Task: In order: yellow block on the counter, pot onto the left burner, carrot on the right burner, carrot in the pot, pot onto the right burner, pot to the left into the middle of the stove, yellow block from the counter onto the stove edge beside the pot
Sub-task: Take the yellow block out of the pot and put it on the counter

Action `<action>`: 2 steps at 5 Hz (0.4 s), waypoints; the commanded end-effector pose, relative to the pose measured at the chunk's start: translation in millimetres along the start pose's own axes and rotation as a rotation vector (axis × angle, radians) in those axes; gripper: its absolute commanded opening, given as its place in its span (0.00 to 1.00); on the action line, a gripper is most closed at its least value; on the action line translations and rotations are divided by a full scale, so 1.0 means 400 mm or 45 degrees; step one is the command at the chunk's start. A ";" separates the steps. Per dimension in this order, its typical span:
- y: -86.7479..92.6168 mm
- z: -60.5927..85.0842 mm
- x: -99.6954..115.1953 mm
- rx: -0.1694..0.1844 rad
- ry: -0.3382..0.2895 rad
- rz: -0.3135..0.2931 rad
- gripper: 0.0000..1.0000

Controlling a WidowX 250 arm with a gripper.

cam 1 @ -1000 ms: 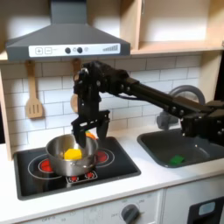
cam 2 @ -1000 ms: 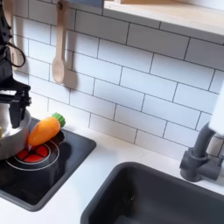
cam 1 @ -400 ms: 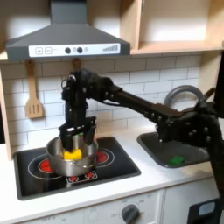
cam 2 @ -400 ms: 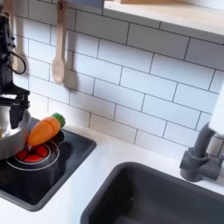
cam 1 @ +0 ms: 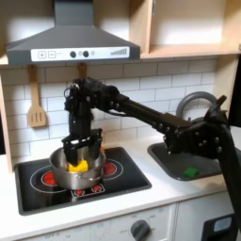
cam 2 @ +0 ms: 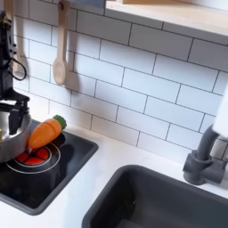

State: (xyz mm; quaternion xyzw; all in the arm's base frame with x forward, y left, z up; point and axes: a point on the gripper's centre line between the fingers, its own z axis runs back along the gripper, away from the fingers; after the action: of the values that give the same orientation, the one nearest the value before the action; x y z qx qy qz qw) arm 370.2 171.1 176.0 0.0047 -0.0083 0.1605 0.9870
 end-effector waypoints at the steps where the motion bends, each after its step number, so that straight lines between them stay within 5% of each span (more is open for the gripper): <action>1: -0.014 -0.014 -0.039 -0.011 0.054 -0.059 1.00; 2: -0.009 -0.026 -0.040 0.019 0.039 -0.058 1.00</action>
State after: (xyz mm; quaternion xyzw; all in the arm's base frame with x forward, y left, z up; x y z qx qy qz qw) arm 355.8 165.3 172.5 0.0094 -0.0020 0.1424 0.9898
